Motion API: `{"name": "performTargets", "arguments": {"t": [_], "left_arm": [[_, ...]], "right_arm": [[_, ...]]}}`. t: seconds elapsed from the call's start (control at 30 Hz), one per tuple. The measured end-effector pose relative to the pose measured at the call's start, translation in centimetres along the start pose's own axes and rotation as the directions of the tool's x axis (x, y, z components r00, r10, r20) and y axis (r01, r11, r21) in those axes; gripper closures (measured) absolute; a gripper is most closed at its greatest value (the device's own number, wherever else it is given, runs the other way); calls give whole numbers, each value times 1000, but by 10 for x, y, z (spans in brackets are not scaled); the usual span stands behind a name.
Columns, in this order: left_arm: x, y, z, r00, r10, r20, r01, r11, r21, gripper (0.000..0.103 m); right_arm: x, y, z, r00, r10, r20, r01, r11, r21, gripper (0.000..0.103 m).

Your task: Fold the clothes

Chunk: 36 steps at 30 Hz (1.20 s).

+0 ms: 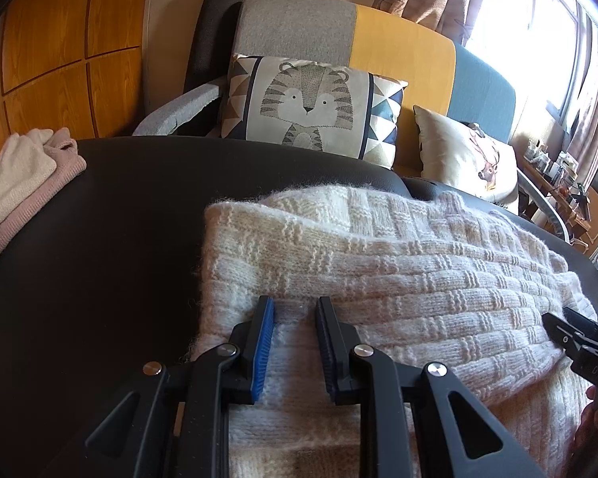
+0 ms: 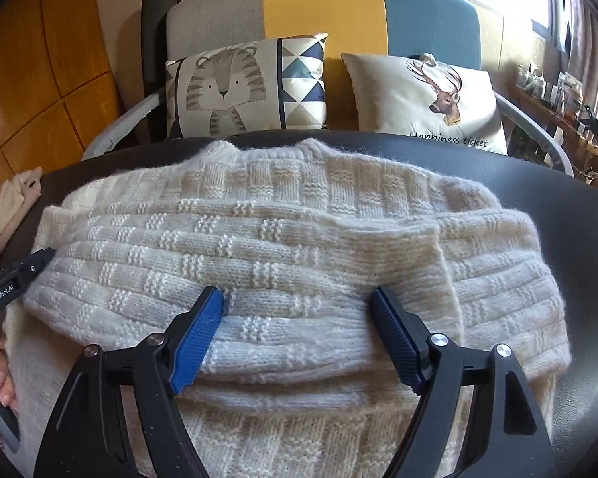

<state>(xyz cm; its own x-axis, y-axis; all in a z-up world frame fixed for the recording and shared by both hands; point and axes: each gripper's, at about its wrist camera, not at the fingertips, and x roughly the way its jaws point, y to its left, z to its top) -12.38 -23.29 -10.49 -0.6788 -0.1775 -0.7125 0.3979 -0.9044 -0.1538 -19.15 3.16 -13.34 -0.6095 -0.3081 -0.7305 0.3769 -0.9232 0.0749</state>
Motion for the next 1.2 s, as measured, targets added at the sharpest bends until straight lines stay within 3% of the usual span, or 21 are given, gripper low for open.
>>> {"name": "performTargets", "arguments": {"t": [0.2,0.4,0.6,0.8,0.97,1.1,1.2], "left_arm": [[0,-1,-2,1000,9,1,-9,1000,8,81],[-1,-3,-1,1000,17,-3,-16,1000,13,81],[-2,-6,1,1000,27,-7,-27,999,20,81],[-4,-19,2,997,81,-20,-79,993,87,80],[-27,-24,-10,1000,18,-20,-16,994,108,81],[-46,-28,-20,999,-32,-20,34,992,124,81],[-60,-32,-29,997,-70,-23,72,989,133,81]], "right_arm": [[1,-2,5,1000,25,-16,-25,1000,7,21],[-37,-10,11,998,43,40,-46,996,78,21],[-63,-13,-22,1000,-7,23,5,996,87,21],[-69,-23,-56,998,-49,-42,54,989,134,21],[-73,-23,-84,999,-49,-22,51,987,153,21],[-66,-19,-85,996,-80,-43,85,987,133,21],[-63,-16,-86,995,-90,-54,96,988,118,15]]}}
